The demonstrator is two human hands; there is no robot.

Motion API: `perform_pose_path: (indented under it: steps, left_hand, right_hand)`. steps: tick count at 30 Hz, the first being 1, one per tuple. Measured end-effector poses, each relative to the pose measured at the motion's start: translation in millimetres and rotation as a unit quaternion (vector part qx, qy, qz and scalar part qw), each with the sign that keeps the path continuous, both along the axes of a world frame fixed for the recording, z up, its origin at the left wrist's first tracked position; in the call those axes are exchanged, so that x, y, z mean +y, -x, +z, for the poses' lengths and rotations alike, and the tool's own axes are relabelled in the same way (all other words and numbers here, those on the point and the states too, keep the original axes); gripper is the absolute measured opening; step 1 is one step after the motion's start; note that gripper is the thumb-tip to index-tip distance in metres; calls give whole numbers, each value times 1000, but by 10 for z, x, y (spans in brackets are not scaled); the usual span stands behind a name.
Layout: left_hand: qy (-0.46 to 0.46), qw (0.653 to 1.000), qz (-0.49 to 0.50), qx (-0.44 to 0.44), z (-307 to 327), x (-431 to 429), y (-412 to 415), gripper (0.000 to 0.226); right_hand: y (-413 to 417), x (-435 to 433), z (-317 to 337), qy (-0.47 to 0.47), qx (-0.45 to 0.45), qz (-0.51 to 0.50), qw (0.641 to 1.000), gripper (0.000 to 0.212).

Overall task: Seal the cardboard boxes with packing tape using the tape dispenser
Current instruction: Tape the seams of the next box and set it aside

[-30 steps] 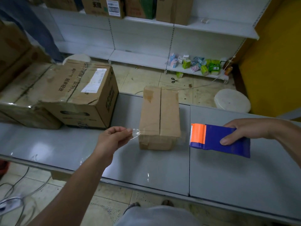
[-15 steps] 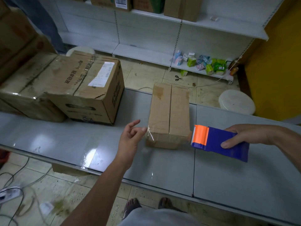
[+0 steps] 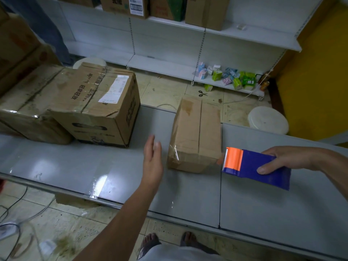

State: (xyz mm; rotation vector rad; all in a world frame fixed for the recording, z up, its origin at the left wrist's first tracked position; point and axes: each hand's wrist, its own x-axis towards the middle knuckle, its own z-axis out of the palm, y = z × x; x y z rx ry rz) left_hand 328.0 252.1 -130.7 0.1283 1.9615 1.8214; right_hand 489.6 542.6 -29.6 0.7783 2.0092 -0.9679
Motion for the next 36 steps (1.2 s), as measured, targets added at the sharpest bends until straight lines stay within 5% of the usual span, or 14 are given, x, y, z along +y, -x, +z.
perform_pose_path:
  steps: [5,8,14,17,20,23,26,36]
  left_hand:
    - [-9,982,-110,153,457,236,226,59]
    - [15,975,-191,111,326,304,167,62]
    - [61,978,-178,86,229,306,133,57]
    - [201,930,-225,211,366,293,264,62]
    - [201,886,-197,369,676,488,235,60]
    - [246,775,-313,491,659,841,97,64]
    - [348,689,-381,509,377,982,115,63]
    - [376,663,-379,525,249,942,167,73]
  right_hand:
    - [-7,-27,11,5,5,-3,1000,71]
    - [-12,-48,16,6,4,-5,1000,63]
    - [-48,-100,9,10,4,-5,1000,60]
    - [-75,-99,51,10,15,-9,1000,57]
    - [-103,-101,59,7,14,-9,1000,55]
    - [-131,-93,60,7,20,-12,1000,54]
    - [-163,-102,88,5,21,-19,1000,54]
    - [63,-264,185,-80,0,-16,997,34]
